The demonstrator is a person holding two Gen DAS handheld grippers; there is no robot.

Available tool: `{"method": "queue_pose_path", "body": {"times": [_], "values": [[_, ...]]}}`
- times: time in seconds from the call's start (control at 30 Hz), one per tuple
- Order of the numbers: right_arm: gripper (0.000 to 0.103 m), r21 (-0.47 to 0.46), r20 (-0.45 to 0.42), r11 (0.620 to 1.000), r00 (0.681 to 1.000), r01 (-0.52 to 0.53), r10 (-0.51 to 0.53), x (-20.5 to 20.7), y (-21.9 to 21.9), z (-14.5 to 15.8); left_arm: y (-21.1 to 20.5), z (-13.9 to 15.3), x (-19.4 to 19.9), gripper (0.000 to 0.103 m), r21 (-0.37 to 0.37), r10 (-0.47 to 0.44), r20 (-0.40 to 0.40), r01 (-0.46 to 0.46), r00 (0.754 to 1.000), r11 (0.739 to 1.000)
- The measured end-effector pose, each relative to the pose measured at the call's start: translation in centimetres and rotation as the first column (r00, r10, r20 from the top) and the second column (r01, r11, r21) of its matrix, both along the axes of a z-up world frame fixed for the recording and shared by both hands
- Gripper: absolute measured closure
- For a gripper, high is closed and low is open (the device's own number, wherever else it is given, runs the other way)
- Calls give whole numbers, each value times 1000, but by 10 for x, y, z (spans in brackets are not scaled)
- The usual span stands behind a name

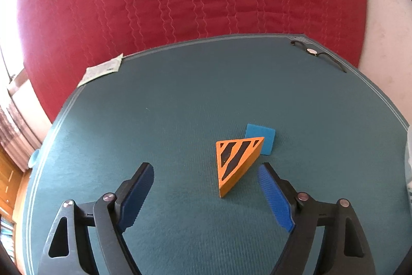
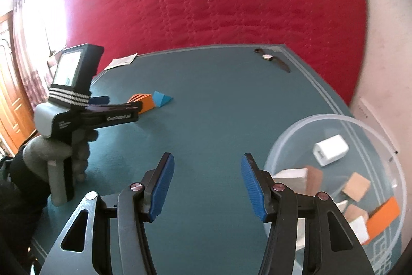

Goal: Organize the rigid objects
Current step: 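Move the left gripper to the orange striped triangle and grasp it, then grasp the blue wedge with the right gripper while the left holds the orange triangle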

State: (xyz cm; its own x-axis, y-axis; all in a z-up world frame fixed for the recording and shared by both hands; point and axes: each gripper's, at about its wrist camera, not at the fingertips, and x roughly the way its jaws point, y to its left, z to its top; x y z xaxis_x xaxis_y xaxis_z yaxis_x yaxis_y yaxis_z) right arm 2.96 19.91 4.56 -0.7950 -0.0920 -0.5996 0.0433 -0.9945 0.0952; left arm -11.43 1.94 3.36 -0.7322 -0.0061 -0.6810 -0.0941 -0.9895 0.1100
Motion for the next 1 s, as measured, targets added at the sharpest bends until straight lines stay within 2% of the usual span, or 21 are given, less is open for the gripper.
{"method": "queue_pose_path", "body": {"times": [0.23, 0.4, 0.53, 0.6, 0.73, 1.0], "values": [[47, -11, 23, 999, 999, -30, 30, -9, -10, -4, 1, 0, -9, 18, -11, -43, 1, 43, 999, 999], [47, -26, 40, 999, 998, -37, 38, -16, -14, -5, -5, -2, -24, 18, 28, -56, 40, 55, 998, 998], [47, -38, 58, 999, 997, -39, 42, -23, -15, -5, -3, -4, -29, 32, 41, -90, 60, 88, 994, 995], [47, -44, 64, 998, 997, -42, 44, -25, -17, -6, 1, -5, -29, 47, 38, -115, 69, 112, 991, 993], [47, -54, 78, 997, 996, -49, 54, -31, -22, -5, 1, -7, -29, 67, 53, -142, 86, 138, 986, 989], [47, -63, 110, 997, 993, -47, 53, -47, -27, -4, -5, -2, -21, 69, 71, -122, 65, 117, 990, 991]]}}
